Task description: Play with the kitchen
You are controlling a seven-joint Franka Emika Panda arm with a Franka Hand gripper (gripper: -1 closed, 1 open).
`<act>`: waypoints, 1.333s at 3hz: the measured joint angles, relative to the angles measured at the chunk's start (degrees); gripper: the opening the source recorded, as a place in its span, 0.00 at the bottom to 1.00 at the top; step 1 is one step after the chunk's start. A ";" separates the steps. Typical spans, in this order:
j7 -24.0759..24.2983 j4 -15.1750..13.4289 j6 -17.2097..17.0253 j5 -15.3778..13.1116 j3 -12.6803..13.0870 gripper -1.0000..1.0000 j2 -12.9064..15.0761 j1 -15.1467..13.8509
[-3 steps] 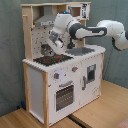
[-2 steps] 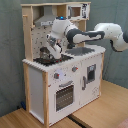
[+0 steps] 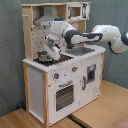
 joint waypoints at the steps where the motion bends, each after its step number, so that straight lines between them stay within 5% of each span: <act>1: -0.06 0.08 0.00 0.00 0.00 1.00 0.04 0.03; 3: -1.86 6.88 -4.32 -5.10 0.11 1.00 -0.70 6.02; 4: -1.87 7.09 -7.41 -9.03 0.28 1.00 -2.55 8.87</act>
